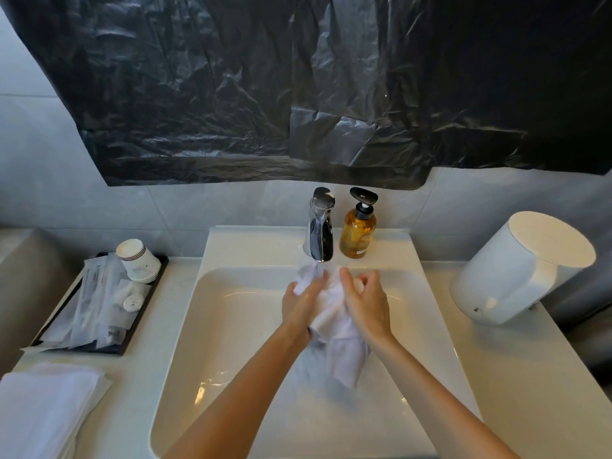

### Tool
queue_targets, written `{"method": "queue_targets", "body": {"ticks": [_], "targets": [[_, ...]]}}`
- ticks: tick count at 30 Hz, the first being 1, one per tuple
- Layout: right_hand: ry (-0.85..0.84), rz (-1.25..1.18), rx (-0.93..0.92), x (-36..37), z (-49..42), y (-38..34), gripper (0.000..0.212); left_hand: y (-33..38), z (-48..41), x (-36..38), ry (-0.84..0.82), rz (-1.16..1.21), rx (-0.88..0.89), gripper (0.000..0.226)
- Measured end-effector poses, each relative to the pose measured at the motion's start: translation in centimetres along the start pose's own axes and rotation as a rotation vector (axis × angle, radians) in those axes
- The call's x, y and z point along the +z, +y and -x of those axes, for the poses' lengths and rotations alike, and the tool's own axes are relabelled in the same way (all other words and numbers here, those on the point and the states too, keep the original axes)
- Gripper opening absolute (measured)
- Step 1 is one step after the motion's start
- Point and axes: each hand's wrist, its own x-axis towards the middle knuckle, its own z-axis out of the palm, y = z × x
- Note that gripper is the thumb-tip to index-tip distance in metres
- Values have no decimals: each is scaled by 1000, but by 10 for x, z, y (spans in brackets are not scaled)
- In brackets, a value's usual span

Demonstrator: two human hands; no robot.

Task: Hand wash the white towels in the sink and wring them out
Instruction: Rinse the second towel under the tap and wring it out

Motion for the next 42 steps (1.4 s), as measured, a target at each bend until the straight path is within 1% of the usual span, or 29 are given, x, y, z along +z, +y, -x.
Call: {"method": "queue_targets", "body": {"ticks": [1, 2, 3, 4, 5, 6, 7, 8, 11, 14, 15, 18, 20, 22, 24, 26, 27, 28, 29, 30, 32, 33, 34, 36, 37, 40, 42], "targets": [[-54, -7, 26, -1, -1, 1, 37, -1, -3, 0, 19, -18, 66, 37], [-127, -14, 20, -1, -3, 1, 44, 0, -1, 1, 27, -22, 110, 28], [-208, -10, -9, 0, -4, 1, 46, 3, 0, 1, 36, -18, 132, 27], [-266, -7, -40, 2, -6, 1, 39, 6, 2, 1, 39, -6, 121, 32], [-291, -17, -61, 4, -6, 1, 26, 8, 1, 1, 40, -12, 126, 37], [-276, -16, -63, 7, -5, 1, 16, 8, -2, 0, 27, -47, 145, 36], [-243, -19, -64, 9, -4, 1, 13, 7, -5, -1, 10, -109, 190, 26], [-208, -12, -68, 11, -3, 1, 14, 10, -4, -3, -2, -173, 232, 16], [-155, 39, -104, 16, -1, -1, 20, 17, -3, -5, 12, -315, 287, 27], [-120, 146, -168, 15, -1, -7, 27, 17, -10, -6, 40, -493, 274, 32], [-109, 199, -214, 14, -1, -8, 28, 16, -12, -6, 40, -571, 290, 32], [-110, 478, -403, 10, -3, -9, 19, 16, -19, -9, 20, -890, 458, 31], [-131, 636, -456, 7, -7, -8, 18, 17, -21, -11, 5, -986, 491, 30], [-119, 688, -474, 7, -8, -8, 24, 15, -26, -14, -70, -961, 463, 39], [-59, 624, -447, 7, -9, -8, 28, 12, -30, -16, -180, -747, 428, 43], [-13, 480, -378, 4, -10, -5, 30, 13, -27, -14, -249, -553, 418, 44], [-9, 405, -340, 2, -11, -5, 30, 14, -25, -14, -264, -480, 421, 42], [-18, 347, -316, 0, -10, -5, 30, 14, -22, -14, -278, -416, 440, 33], [-41, 310, -309, -2, -8, -6, 30, 14, -18, -14, -284, -349, 423, 19], [-77, 299, -315, -2, -6, -7, 29, 14, -14, -14, -290, -269, 383, 13], [-147, 324, -345, -2, -1, -10, 27, 12, -12, -12, -243, -185, 249, 33], [-166, 351, -374, -2, 1, -10, 25, 10, -12, -10, -200, -212, 188, 40], [-179, 386, -396, -2, 2, -10, 24, 9, -14, -9, -157, -230, 140, 42], [-202, 460, -430, -2, 5, -9, 21, 5, -17, -4, -96, -228, 116, 31], [-207, 484, -452, -1, 6, -7, 22, 4, -18, -2, -60, -243, 137, 29], [-167, 523, -522, -1, 9, -5, 24, 5, -21, 2, -2, -518, 242, 29], [-142, 553, -557, -2, 7, -5, 23, 7, -21, 4, 56, -633, 209, 25]]}}
